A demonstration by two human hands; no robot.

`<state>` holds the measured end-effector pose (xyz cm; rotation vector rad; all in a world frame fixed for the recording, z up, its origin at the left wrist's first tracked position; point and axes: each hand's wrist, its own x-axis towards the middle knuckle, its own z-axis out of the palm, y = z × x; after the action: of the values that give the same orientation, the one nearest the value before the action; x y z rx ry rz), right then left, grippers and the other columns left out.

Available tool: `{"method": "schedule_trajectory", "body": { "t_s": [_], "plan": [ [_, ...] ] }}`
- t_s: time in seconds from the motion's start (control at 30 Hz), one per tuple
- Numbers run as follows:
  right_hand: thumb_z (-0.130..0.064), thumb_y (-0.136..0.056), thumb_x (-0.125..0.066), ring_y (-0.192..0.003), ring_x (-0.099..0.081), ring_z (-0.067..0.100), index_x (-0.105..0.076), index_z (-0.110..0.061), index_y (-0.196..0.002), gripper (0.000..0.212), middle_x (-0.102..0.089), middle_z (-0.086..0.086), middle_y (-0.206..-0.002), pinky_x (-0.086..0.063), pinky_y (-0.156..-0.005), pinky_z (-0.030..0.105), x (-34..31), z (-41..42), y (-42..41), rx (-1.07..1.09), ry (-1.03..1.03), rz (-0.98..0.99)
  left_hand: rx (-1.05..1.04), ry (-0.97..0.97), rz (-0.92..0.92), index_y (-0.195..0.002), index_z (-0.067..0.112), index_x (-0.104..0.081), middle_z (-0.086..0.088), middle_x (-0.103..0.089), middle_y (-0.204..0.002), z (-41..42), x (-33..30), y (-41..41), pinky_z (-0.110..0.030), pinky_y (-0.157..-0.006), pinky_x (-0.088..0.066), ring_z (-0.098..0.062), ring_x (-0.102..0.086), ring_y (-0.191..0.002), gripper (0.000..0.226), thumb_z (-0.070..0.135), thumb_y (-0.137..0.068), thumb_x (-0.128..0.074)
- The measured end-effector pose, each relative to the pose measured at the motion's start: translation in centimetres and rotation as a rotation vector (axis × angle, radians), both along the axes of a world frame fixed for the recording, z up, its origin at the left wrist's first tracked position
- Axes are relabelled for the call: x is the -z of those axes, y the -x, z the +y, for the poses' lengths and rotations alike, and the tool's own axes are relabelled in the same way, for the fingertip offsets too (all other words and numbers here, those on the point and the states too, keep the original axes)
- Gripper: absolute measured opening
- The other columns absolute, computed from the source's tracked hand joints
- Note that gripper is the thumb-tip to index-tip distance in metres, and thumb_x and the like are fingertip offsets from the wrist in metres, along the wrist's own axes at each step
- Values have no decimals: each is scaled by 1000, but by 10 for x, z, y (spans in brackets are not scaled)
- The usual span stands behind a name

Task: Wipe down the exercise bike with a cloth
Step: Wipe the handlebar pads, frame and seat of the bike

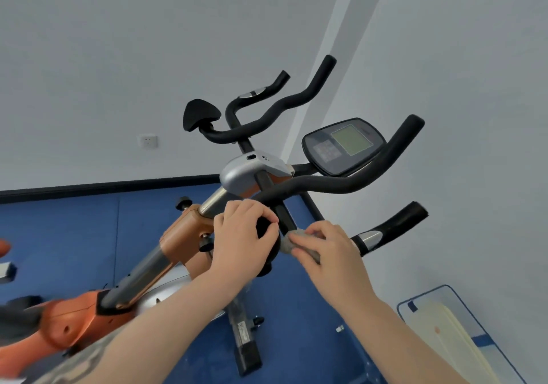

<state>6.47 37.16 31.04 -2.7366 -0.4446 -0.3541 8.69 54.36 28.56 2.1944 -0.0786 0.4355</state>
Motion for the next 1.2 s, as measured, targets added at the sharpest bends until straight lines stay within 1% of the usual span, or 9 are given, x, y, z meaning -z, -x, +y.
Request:
{"method": "schedule_trajectory", "body": {
  "t_s": [0.17,0.23,0.3,0.5,0.7,0.83,0.97,1.13,1.2],
  "plan": [
    [-40,-91,-62,-96,-54,5,-69,-36,-116,26,-57,-12,-108,-46,-77,21,-5,16,-27,76,-58,149,-15,0,-6,-81,39,-57,25,-53,-93,0,1,-1,-24,-84,-19,-1,-38,-103,11,31,-84,-63],
    [-39,-89,-65,-91,-52,2,-69,-41,-113,24,-55,-16,-104,-39,-71,10,-4,8,-23,60,-41,146,-2,10,-4,-81,40,-57,25,-53,-94,1,2,-1,-25,-85,-20,-1,-38,-104,11,31,-84,-63],
    [-38,-86,-68,-87,-51,0,-70,-43,-108,23,-53,-18,-99,-33,-67,6,-5,1,-20,60,-34,173,5,19,-11,-82,40,-57,25,-54,-95,1,3,-1,-26,-87,-21,-1,-38,-104,11,31,-84,-63],
    [-40,-82,-73,-90,-56,7,-70,-34,-101,21,-58,-10,-98,-45,-76,23,-12,25,-45,118,-79,169,-12,29,-38,-80,39,-59,25,-55,-92,1,4,-1,-28,-89,-24,-1,-40,-104,12,29,-83,-66],
    [-34,-80,-74,-78,-56,3,-58,-29,-80,17,-59,-11,-86,-44,-67,22,-11,8,-45,113,-135,213,-16,49,-50,-79,37,-61,24,-57,-92,1,5,-1,-23,-85,-21,0,-42,-104,12,28,-81,-67],
    [-31,-85,-70,-78,-53,5,-55,-25,-84,16,-56,-7,-89,-39,-64,21,-15,25,-57,120,-167,204,-20,70,-55,-78,38,-60,24,-57,-90,0,6,-2,-18,-85,-20,2,-42,-103,12,27,-80,-67],
    [-37,-84,-68,-70,-49,2,-50,-31,-82,19,-45,-11,-85,-31,-55,15,-9,13,-43,54,1,188,1,61,-54,-78,39,-58,25,-56,-90,1,6,-1,-15,-89,-20,3,-42,-104,12,29,-80,-65],
    [-29,-88,-67,-80,-54,12,-56,-22,-87,12,-53,-3,-92,-41,-65,23,-15,30,-66,100,-199,205,0,108,-69,-79,37,-61,24,-59,-91,0,6,-1,-17,-90,-22,3,-42,-105,12,26,-79,-65],
    [-31,-88,-66,-78,-54,10,-56,-24,-87,13,-52,-6,-92,-40,-63,21,-10,30,-61,120,-200,177,10,106,-64,-80,38,-61,24,-59,-92,0,6,0,-14,-91,-20,3,-42,-106,11,27,-79,-63]
  ]
}}
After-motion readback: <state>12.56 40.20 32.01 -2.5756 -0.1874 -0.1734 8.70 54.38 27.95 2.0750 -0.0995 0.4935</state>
